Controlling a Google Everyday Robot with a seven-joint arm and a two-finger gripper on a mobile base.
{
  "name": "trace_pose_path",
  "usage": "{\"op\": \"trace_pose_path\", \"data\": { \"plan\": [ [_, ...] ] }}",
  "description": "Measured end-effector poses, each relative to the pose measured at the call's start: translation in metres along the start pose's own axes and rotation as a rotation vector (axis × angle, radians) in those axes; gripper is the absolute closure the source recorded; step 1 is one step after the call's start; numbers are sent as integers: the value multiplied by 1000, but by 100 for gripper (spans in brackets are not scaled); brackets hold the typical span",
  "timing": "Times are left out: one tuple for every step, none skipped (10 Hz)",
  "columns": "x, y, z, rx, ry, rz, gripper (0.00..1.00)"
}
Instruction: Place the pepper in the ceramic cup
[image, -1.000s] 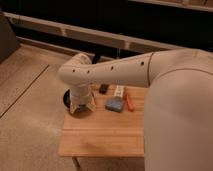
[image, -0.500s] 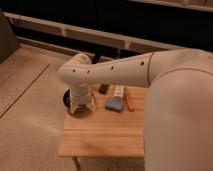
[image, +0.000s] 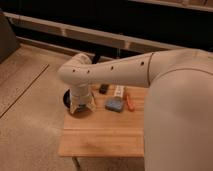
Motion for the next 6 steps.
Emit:
{"op": "trace_pose_path", "data": {
  "plan": [
    [0, 0, 0, 1, -2, -1, 35],
    [-1, 0, -1, 3, -9, -1, 35],
    [-6, 0, -3, 8, -31, 0, 35],
    [-15, 0, -6, 15, -72, -4, 35],
    [-32, 0, -11, 34, -152, -22, 35],
    [-45, 0, -16, 40, -218, -39, 35]
  ]
}}
